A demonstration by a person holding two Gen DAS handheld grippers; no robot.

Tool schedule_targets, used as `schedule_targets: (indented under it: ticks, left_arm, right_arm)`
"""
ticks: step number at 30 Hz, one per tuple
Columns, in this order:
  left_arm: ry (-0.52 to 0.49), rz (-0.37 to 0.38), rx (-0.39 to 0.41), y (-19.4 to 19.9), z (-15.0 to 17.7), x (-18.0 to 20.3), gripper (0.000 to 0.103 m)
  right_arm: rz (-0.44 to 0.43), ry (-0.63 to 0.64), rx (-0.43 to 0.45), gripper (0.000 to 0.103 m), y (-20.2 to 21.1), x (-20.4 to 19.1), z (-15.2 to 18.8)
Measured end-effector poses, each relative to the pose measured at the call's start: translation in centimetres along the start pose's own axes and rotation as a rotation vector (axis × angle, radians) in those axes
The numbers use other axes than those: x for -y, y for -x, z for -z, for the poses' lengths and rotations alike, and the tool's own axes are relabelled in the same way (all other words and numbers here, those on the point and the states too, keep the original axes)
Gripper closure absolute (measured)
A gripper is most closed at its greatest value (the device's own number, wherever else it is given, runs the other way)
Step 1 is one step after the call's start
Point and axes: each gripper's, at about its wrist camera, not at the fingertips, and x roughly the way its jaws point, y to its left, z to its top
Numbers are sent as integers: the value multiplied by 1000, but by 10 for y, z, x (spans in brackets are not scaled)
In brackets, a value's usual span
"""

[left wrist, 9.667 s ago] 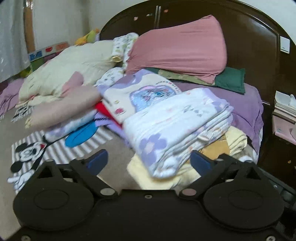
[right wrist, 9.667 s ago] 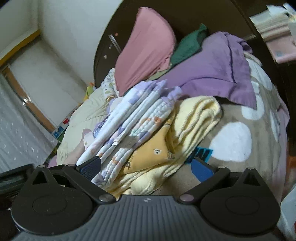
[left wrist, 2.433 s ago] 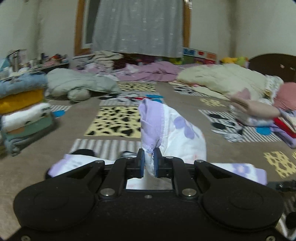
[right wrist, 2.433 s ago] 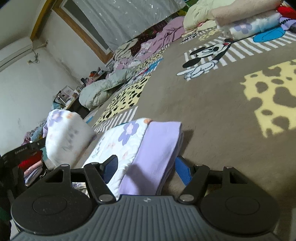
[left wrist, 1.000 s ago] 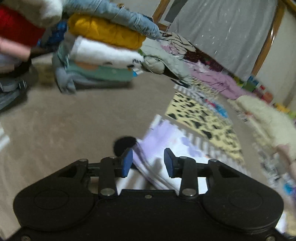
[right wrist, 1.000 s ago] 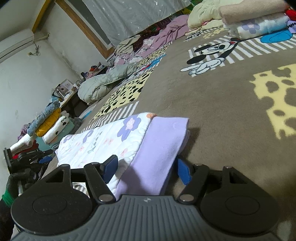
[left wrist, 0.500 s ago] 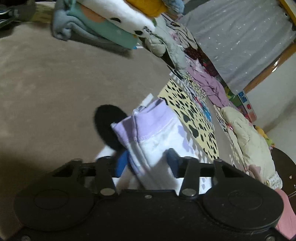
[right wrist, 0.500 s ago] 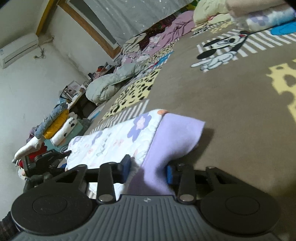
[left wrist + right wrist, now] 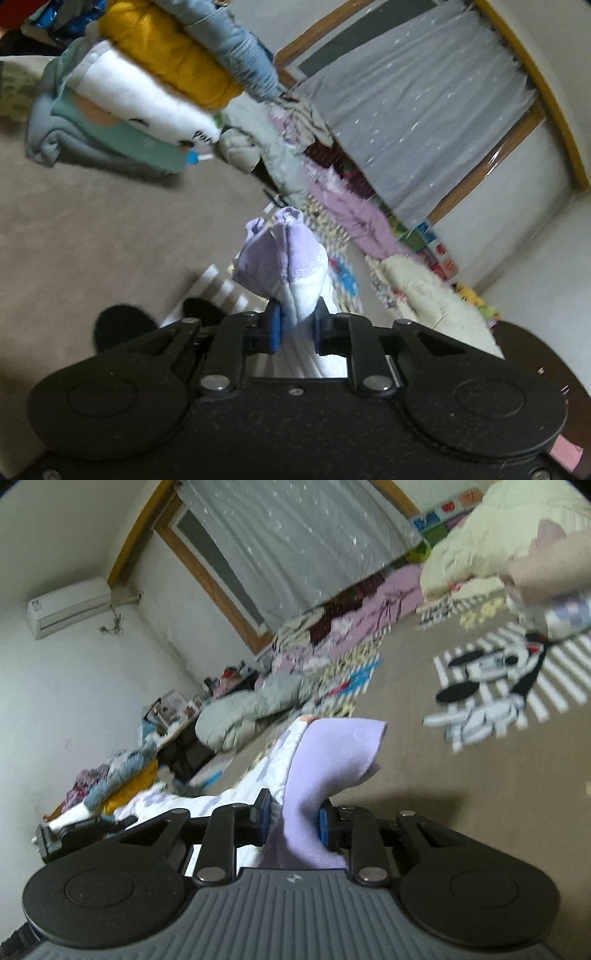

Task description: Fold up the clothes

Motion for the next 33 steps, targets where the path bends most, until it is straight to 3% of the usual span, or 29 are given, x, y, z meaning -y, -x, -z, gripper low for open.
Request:
schedule_targets:
  ticks: [4, 6, 7, 8, 10, 12, 18, 22, 27, 33]
  left_arm:
    - [-24, -40, -54, -21, 14, -7, 87]
    - [-75, -118, -124, -34, 23, -11, 82]
    - [-105, -162, -162, -40, 27, -13, 73]
    - [-134, -207, -200, -46, 32, -15, 72]
    - [-160, -224, -217, -45, 31, -16, 63]
    - [-171, -230, -205, -38, 26, -17, 58]
    - [-251, -270, -152, -19, 12, -10, 57]
    - [-303, -273, -165, -24, 5, 0, 57]
    - [-361, -267, -170, -43, -5, 17, 57]
    - [-424, -269, -235, -83, -5, 32, 57]
  right_arm:
    - [69, 26, 4, 78, -16, 18, -16]
    - [165, 34, -84, 73, -31, 31, -12]
    - [226, 12, -161, 66, -39, 41, -8]
    - [288, -14, -239, 63, -47, 52, -5]
    - [244, -93, -228, 56, -36, 63, -8]
    - [251, -80, -205, 45, -24, 63, -15]
    - [241, -118, -123, 45, -4, 79, -24]
    - [213, -83, -103, 45, -9, 78, -30]
    - [212, -7, -119, 45, -31, 65, -31]
    - [215, 16, -114, 45, -44, 67, -35]
